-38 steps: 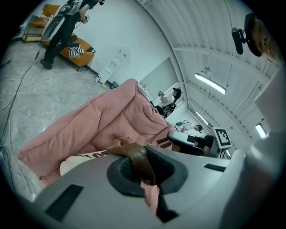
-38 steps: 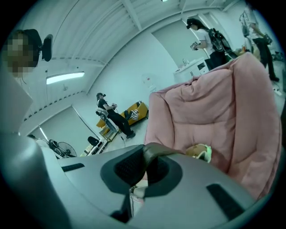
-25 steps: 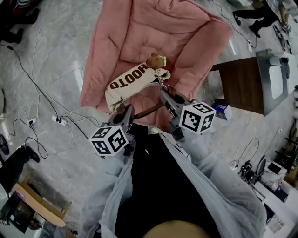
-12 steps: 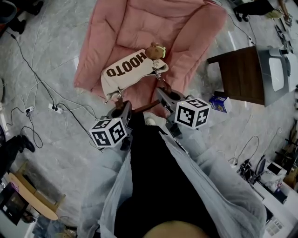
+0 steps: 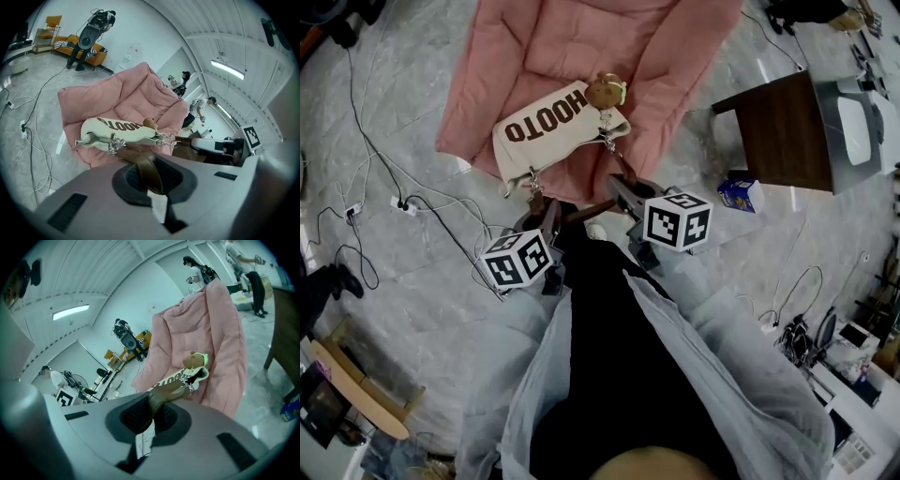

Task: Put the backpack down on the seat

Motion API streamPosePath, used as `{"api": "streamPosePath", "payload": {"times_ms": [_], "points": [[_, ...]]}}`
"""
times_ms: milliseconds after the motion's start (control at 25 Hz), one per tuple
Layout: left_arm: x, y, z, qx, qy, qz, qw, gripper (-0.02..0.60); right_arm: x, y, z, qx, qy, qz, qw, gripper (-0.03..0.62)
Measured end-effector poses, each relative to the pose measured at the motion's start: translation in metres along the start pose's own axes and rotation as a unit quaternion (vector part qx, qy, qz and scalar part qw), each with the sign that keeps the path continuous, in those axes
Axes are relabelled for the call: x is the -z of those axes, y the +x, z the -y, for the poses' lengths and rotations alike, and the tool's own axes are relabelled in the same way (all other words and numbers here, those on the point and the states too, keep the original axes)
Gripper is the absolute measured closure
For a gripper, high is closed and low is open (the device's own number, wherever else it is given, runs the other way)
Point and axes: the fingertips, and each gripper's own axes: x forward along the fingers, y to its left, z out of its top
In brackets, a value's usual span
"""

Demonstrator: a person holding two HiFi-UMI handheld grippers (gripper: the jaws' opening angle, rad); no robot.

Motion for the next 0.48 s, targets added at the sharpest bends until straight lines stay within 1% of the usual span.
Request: {"api": "streamPosePath", "payload": {"times_ms": [240, 400, 480], "points": [[0.034, -0.002, -0.003, -0.009, -0.012, 0.000, 0.9999, 0.568, 0.035, -0.013, 0.011, 0.006, 0.007, -0.004, 1.000, 0.586], [0.057, 0.001, -0.003, -0.006, -0.006, -0.012, 0.9999, 0.568, 0.055, -0.020, 0.022, 0.014, 0.013, -0.002, 1.000, 0.585], [0.072, 0.002, -0.005, -0.006, 0.000, -0.021, 0.9998, 0.568, 0.067, -0.021, 0.028, 0.017, 0.027, 0.000, 0.999, 0.585]]}}
